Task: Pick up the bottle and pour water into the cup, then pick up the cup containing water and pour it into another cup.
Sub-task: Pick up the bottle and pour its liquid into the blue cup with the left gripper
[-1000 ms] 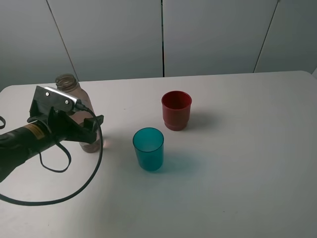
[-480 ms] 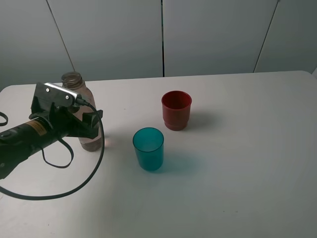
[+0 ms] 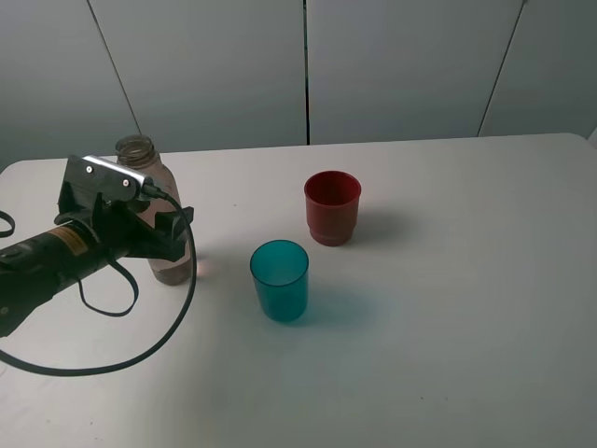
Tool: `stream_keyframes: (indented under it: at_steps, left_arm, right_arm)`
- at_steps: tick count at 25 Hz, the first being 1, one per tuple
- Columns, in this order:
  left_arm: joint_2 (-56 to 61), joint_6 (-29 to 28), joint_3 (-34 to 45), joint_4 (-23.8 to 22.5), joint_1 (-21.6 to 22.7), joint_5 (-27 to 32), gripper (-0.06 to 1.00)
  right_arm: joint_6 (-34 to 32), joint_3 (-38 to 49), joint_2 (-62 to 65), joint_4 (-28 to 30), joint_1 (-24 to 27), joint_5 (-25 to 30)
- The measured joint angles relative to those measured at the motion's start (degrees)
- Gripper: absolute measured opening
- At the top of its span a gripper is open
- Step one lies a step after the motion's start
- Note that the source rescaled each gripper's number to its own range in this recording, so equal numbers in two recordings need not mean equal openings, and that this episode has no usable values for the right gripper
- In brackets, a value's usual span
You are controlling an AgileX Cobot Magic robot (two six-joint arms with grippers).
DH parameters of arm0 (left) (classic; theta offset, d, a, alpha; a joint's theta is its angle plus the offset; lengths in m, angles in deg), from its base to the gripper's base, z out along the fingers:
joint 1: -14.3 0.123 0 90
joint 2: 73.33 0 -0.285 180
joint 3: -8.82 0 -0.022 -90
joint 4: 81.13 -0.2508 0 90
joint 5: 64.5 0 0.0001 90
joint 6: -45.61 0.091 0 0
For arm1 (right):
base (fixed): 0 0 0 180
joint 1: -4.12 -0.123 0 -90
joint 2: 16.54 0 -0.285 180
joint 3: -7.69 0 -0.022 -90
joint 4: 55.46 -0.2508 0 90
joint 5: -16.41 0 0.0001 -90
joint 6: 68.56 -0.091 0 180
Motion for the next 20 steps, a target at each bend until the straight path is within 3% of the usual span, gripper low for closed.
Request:
stream_keyframes:
  at_steps: [8, 12, 17, 20]
  left_arm:
    - [-0.46, 0.00, 0.00, -1.47, 0.00, -1.76, 0.01]
    - [2.08, 1.01, 0.00, -4.21, 0.00, 0.73, 0.01]
    - [8.33, 5.86, -0.73, -8.57, 0.00, 9.93, 0.01]
    - [12.01, 7.27, -2.77, -16.78, 0.00, 18.98, 0.01]
  right_arm:
    - [0.00, 0.00, 0.00, 0.00, 0.00, 0.00]
    - [0.00, 0.00, 0.00, 0.00, 0.00, 0.00]
    - [-0.13, 0.00, 0.00, 0.00, 0.00, 0.00]
    - [-0.13, 0.00, 0.00, 0.00, 0.00, 0.00]
